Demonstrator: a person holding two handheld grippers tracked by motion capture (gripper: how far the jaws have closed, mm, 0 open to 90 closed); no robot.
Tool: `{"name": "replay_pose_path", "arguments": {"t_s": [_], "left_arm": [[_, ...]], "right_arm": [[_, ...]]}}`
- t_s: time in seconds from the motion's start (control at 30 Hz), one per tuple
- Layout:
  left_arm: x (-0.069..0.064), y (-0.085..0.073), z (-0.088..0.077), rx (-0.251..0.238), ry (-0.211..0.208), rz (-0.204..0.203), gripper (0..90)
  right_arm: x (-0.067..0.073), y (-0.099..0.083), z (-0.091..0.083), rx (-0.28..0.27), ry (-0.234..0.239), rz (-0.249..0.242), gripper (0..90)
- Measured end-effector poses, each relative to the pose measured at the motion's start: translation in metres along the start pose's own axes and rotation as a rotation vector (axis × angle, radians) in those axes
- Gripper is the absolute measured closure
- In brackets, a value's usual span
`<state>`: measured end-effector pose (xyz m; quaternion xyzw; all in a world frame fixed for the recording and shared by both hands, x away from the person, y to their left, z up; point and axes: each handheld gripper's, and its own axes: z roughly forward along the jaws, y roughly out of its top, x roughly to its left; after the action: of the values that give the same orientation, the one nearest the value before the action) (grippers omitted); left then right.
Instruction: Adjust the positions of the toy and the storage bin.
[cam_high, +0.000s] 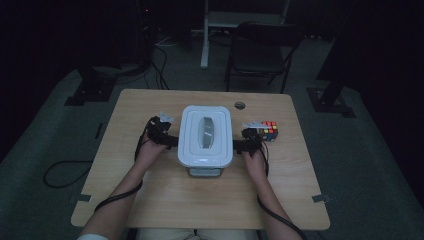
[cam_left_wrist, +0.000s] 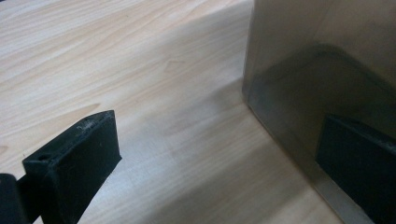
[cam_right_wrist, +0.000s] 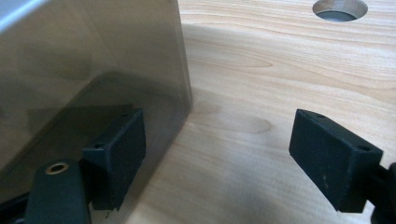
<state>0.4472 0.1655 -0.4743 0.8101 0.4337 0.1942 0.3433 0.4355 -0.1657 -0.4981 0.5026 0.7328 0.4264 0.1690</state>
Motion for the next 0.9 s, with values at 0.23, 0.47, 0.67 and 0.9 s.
{"name": "replay_pose_path", "arguments": {"t_s": [0.23,0.47,0.67,0.9], "left_arm": [[-0.017,-0.008,-0.009,0.003,-0.011,0.021,0.6],[-0.034,-0.019,-0.02,0.009,-0.041,0.04,0.6],[-0.045,-0.023,-0.026,0.009,-0.039,0.075,0.6],[-0.056,-0.031,-0.034,0.01,-0.07,0.083,0.6]], "right_arm": [[0.001,-0.014,-0.016,-0.002,0.006,0.021,18.5],[0.005,-0.029,-0.036,-0.002,0.005,0.014,18.6],[0.007,-0.04,-0.049,-0.004,0.007,0.011,18.6],[0.007,-0.05,-0.061,-0.004,0.031,0.027,18.9]]}}
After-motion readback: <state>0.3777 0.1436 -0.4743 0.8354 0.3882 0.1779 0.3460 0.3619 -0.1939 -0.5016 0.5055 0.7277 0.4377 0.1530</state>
